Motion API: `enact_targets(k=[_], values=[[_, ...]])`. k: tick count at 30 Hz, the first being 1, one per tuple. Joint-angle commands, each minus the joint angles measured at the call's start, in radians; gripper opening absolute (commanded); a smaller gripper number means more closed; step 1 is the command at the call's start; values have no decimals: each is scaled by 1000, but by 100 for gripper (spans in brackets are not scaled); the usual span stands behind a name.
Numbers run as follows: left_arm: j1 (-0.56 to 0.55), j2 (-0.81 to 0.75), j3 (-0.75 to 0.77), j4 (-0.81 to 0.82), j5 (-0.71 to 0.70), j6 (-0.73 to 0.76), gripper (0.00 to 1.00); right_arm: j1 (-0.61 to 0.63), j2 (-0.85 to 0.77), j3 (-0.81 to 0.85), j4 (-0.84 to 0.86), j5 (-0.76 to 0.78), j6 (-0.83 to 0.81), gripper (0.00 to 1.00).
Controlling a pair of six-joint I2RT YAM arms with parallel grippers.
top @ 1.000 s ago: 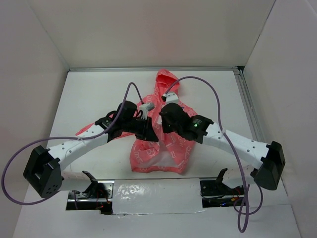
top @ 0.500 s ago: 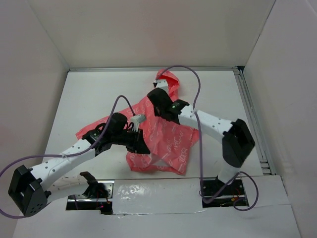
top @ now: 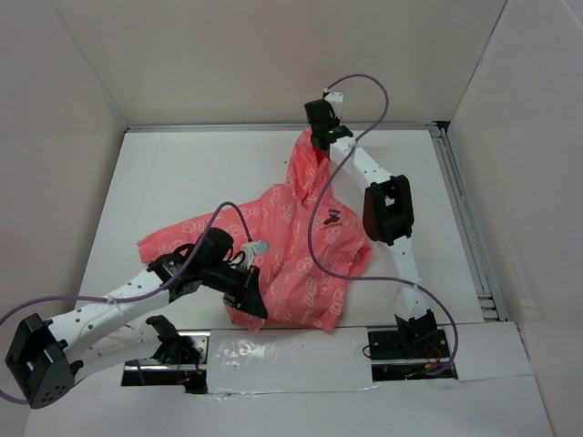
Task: Zip up the jacket
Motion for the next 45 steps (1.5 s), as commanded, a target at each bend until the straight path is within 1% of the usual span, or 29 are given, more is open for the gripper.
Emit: enact_targets(k=[1,3,4,5,6,7,8,9,10,11,12,13,15,17,18,21,22,23,25,26,28,31,34,37,41,42,43,44,45], values=[[-15,13,-15,-62,121,-37,0,-110,82,229,13,7,-2,0],[-16,33,-12,-61,87,-38,0,-124,51,182,45,-46,-33,0],[-15,45,3,-56,69,-44,0,-122,18,123,111,-118,-41,0],[-12,56,13,-48,55,-46,0,-122,-64,-2,140,-187,-51,0],[-10,88,43,-36,28,-43,20,-122,-101,-114,182,-296,-62,0],[-10,105,62,-36,5,-43,35,-122,-139,-115,194,-342,-59,0],[-3,122,83,-41,-15,-43,47,-124,-219,-208,197,-394,-64,13],[3,154,105,-47,-34,-41,95,-125,-256,-247,194,-419,-42,23],[23,165,141,-50,-51,-24,99,-125,-294,-335,194,-471,-39,46],[31,178,163,-50,-58,-18,99,-128,-369,-380,203,-507,-51,72],[34,189,198,-51,-87,-12,99,-133,-397,-419,210,-525,-53,99],[46,195,218,-51,-100,9,99,-134,-458,-483,208,-588,-64,100],[59,217,294,-73,-140,19,99,-145,-511,-534,182,-629,-61,100],[89,243,344,-90,-215,43,99,-147,-597,-615,176,-682,-53,100],[105,258,387,-90,-244,55,99,-150,-623,-676,161,-679,-44,100],[253,370,480,-100,-279,71,99,-150,-755,-807,126,-611,11,100],[275,401,497,-88,-322,75,99,-153,-775,-836,109,-605,27,100],[296,481,552,-106,-341,80,99,-156,-796,-868,87,-564,47,100],[352,571,609,-120,-382,118,99,-182,-844,-945,52,-512,99,100],[362,650,658,-128,-390,138,99,-193,-856,-994,32,-490,117,100],[385,738,712,-120,-361,196,99,-235,-878,-1034,18,-536,120,100],[392,816,727,-38,-325,273,99,-269,-870,-1091,10,-591,120,100],[389,918,795,-64,-379,321,99,-266,-839,-1132,35,-654,114,98],[385,997,826,-64,-448,319,99,-259,-781,-1133,67,-715,128,95],[360,1076,859,-76,-477,324,99,-240,-721,-1116,85,-760,130,93],[352,1102,869,-73,-483,322,94,-237,-711,-1110,87,-766,136,89],[335,1116,878,-80,-483,328,85,-234,-686,-1097,87,-766,139,82],[327,1129,885,-87,-497,326,71,-233,-678,-1094,90,-766,145,70],[323,1151,899,-94,-505,319,38,-231,-671,-1094,102,-754,154,43]])
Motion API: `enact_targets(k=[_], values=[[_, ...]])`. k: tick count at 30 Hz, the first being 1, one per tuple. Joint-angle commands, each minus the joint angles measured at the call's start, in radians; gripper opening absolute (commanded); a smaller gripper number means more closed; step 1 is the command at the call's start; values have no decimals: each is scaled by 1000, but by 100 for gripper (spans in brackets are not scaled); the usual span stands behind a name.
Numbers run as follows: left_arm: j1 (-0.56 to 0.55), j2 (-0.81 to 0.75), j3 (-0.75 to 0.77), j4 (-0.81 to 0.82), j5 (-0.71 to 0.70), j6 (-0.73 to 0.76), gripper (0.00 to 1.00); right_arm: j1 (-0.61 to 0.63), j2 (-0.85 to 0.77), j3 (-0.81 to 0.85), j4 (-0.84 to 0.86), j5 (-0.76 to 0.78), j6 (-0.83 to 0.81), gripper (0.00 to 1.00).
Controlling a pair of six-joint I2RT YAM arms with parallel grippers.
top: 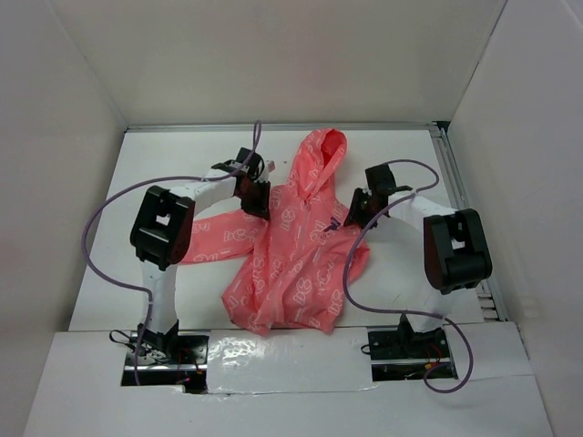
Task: Zip up the jacket
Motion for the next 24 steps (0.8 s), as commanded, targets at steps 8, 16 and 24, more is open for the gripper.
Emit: enact_targets(k=[8,16,24], values=[[-22,-151,70,4,-200,-26,0,60,-202,87,13,232,-14,0],[-74,-581,79,46,-395,43,0,300,-602,279,-105,793,-95,0],[-143,-1025,183,75,-336,155,0,695,-802,532,-61,1128,-383,0]])
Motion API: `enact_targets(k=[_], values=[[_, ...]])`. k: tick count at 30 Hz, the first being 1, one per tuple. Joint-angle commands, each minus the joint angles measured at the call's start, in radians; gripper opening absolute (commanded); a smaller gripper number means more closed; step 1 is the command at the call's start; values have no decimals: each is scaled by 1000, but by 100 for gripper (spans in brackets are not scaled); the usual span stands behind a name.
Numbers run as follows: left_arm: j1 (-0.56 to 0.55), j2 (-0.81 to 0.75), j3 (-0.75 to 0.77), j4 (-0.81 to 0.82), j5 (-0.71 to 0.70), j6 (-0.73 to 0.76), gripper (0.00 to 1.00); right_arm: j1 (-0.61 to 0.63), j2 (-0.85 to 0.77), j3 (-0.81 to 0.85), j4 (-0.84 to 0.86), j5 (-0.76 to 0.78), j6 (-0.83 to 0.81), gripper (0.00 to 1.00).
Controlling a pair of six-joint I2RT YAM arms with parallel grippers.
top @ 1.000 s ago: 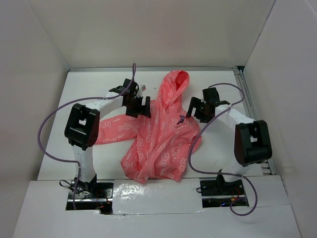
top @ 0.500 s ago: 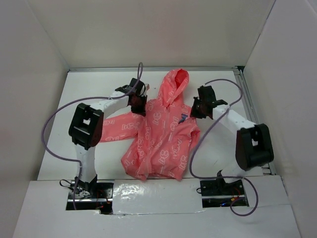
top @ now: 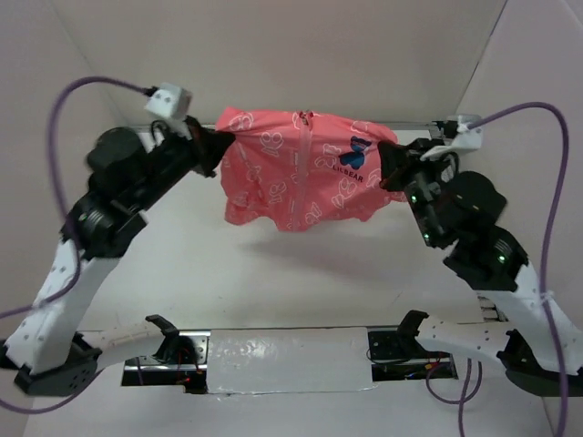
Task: Zip up the jacket
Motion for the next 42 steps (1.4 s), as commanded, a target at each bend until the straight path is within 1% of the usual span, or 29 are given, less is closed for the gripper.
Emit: enact_targets(k=[1,3,4,5,7,9,10,11,13,14,15,16,17,18,19,20,21,22,23,24,27,31,32,33,35,38,39,40,42], values=[[12,-173,52,38,36,88,0,150,-64,92,33,300,-255,0],[11,-206,88,38,112,89,0,246,-64,154,74,378,-317,0],[9,-214,119,37,131,91,0,339,-59,169,87,403,-345,0],[9,-206,134,28,120,91,0,380,-46,171,160,442,-424,0],[11,-165,162,-3,94,91,0,409,8,169,214,501,-477,0],[11,-127,148,-15,77,83,0,374,62,200,130,526,-378,0],[11,-87,123,-22,57,60,0,328,86,218,75,511,-298,0],[12,-61,101,-16,7,60,0,197,134,232,-42,475,-135,0],[31,29,35,-12,-50,13,0,31,186,188,-131,280,-17,0],[87,73,9,-12,14,6,0,-128,206,153,-128,186,45,0],[122,105,-19,-8,61,-13,0,-195,226,118,-116,93,72,0],[152,201,-73,16,89,-56,0,-256,288,49,-85,-78,87,0],[191,257,-94,30,121,-58,6,-301,334,24,-74,-136,109,0],[210,312,-106,41,155,-72,18,-362,379,7,-64,-173,133,7],[225,431,-94,37,169,-116,40,-379,481,-4,-53,-228,133,16],[254,494,-74,2,201,-127,54,-392,538,5,-56,-243,139,27],[267,591,-27,-15,224,-144,61,-401,586,17,-57,-272,114,36],[279,626,-8,-28,226,-170,68,-405,667,40,-60,-318,107,47],[305,654,12,-48,240,-173,80,-407,697,51,-70,-342,104,62],[314,686,39,-54,258,-178,96,-412,718,57,-77,-367,101,90],[316,662,18,-31,252,-153,99,-430,687,-13,-65,-407,144,100],[275,589,-77,-29,295,-150,99,-523,548,-179,-16,-465,228,100],[264,549,-144,-7,302,-156,99,-551,494,-249,-7,-506,242,100],[243,530,-183,7,309,-161,99,-612,467,-277,-13,-525,282,100],[223,486,-271,29,315,-191,99,-671,413,-340,-27,-562,302,100],[186,461,-376,70,367,-214,99,-784,267,-519,-27,-592,322,100],[161,463,-396,78,379,-221,99,-809,242,-553,-24,-608,322,100],[147,467,-410,84,399,-233,99,-877,225,-582,-16,-628,316,100],[106,484,-448,115,436,-245,99,-921,206,-640,-10,-698,310,100]])
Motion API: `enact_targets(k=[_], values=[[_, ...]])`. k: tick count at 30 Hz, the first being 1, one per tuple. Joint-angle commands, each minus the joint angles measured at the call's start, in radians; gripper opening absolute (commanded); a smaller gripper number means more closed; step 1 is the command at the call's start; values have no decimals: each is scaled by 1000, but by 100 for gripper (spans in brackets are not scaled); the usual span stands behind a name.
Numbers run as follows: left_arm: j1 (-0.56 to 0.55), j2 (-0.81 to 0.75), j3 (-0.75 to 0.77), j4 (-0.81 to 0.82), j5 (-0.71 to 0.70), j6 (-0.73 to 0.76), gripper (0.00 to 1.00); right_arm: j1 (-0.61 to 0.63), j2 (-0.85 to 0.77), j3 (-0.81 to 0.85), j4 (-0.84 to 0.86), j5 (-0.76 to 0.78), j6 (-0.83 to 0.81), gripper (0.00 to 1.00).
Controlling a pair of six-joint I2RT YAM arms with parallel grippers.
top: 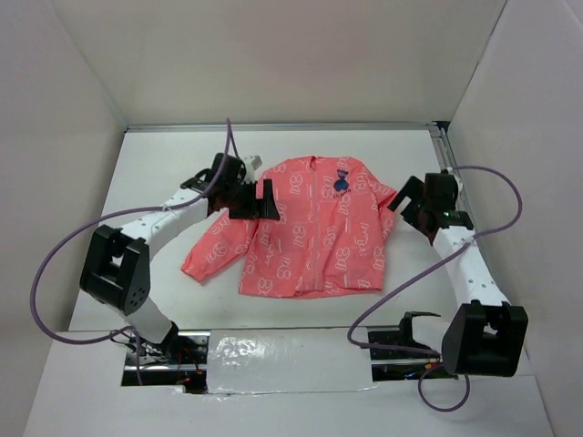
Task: Zip up the jacket
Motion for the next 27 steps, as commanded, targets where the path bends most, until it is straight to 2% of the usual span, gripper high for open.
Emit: enact_targets(k=[1,4,10,11,12,13,14,15,16,17,18,20,21,23,27], values=[[-48,30,-69,74,110,-40,99,-69,-10,-75,25,-114,15,99],[-70,62,-95,106,146,-51,99,-74,62,-71,53,-147,25,96],[-55,139,-156,135,184,-55,99,-30,310,1,148,-219,34,86],[-51,144,-169,148,189,-54,99,-24,335,12,145,-212,36,78],[-47,153,-185,164,191,-46,99,-16,361,27,135,-191,45,65],[-35,159,-190,168,184,-46,99,-10,404,59,102,-166,57,48],[-25,167,-192,169,184,-43,99,-10,416,73,85,-146,67,26],[-16,179,-192,166,189,-38,99,-8,424,87,68,-88,74,10],[5,184,-192,168,192,-37,99,-10,412,118,24,-25,82,0],[10,190,-196,171,200,-29,99,-8,401,139,-13,38,87,0],[16,190,-196,172,197,-22,99,-2,374,193,-88,214,90,0],[21,185,-199,174,194,-11,99,24,341,283,-157,386,76,0],[19,181,-204,186,201,-8,99,38,314,306,-202,534,76,0],[15,177,-212,200,227,-6,99,99,275,362,-193,688,12,0],[-1,179,-210,197,244,-3,99,203,264,376,-86,793,-161,3]])
